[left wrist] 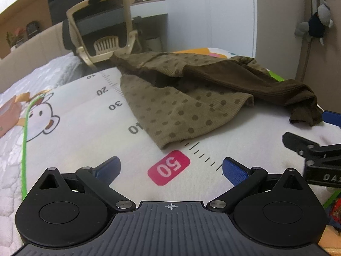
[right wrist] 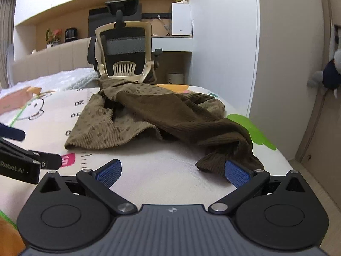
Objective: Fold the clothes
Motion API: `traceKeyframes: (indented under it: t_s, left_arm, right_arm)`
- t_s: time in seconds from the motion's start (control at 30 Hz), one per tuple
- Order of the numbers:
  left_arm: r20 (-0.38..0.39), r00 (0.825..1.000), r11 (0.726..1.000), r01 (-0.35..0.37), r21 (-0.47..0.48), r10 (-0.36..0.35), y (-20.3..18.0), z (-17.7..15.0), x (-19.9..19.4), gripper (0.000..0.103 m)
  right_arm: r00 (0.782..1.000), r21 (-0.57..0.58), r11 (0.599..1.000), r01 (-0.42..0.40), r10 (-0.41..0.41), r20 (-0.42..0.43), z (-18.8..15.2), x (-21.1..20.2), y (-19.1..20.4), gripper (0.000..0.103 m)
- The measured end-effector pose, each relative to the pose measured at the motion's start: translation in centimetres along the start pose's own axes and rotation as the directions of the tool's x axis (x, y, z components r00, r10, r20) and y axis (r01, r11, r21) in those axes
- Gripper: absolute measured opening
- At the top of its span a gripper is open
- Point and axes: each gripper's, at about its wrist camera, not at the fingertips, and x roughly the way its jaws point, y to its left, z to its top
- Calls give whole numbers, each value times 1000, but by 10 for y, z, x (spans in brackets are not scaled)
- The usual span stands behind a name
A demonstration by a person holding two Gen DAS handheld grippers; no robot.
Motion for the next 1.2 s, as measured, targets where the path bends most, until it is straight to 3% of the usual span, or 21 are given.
traceKeyframes:
  t_s: [0.37, 1.2]
  left_arm:
    - [-39, 999, 999, 15, -28, -16, 4, 0, 0, 103]
    - [-55, 998, 999, 13, -37, -15, 6, 0, 2, 103]
  right_arm:
    - [999, 78, 997, -26, 29, -28, -3, 2, -8, 103]
    - [997, 74, 995, -61, 63, -37, 2, 4, -6, 103]
